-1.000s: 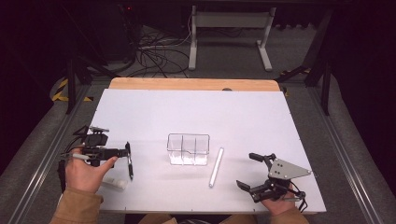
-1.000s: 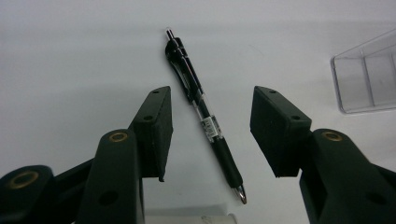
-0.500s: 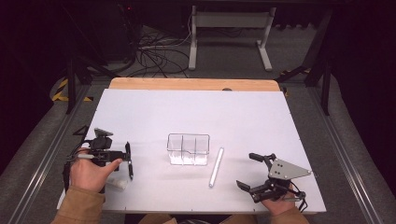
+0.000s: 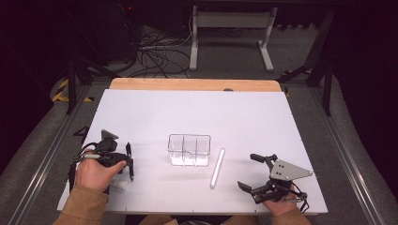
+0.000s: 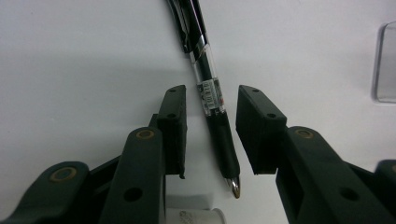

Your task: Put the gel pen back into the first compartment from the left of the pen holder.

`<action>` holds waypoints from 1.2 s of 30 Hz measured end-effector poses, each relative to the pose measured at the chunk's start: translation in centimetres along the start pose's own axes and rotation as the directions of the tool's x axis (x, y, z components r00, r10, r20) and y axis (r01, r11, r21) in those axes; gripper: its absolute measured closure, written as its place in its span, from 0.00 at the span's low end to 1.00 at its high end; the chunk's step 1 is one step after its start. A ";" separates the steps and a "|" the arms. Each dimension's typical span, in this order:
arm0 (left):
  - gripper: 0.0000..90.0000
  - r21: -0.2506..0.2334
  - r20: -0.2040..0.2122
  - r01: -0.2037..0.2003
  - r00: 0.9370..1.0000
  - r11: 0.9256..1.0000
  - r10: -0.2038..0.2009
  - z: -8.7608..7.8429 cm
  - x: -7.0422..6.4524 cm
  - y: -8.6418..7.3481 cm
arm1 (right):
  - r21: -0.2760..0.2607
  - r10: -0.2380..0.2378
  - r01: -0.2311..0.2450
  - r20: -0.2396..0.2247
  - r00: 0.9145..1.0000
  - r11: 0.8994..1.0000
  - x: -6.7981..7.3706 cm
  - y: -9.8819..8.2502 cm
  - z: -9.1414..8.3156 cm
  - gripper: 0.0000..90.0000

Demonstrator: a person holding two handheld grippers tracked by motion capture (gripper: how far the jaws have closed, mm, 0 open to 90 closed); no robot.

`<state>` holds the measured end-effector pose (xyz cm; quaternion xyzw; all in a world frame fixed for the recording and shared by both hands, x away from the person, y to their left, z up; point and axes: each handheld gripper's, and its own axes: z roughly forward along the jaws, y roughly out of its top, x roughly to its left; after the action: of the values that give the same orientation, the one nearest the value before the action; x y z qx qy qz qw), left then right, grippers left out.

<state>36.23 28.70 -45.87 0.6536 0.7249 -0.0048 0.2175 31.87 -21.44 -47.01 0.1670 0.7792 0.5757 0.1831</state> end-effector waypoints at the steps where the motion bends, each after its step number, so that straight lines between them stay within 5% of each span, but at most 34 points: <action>1: 0.72 0.001 0.000 -0.002 1.000 1.000 0.002 0.0 0.0 0.0 | 0.000 0.000 0.000 0.000 1.000 1.000 0.0 0.0 0.0 0.02; 36: 0.83 0.016 -0.064 -0.034 0.997 0.999 0.035 0.8 -1.3 -0.9 | 0.004 0.001 -0.001 -0.003 1.000 1.000 0.0 0.0 0.0 0.02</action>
<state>35.68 27.11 -46.40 0.6675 0.7200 0.0147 0.1892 31.88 -21.44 -47.02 0.1670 0.7804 0.5746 0.1815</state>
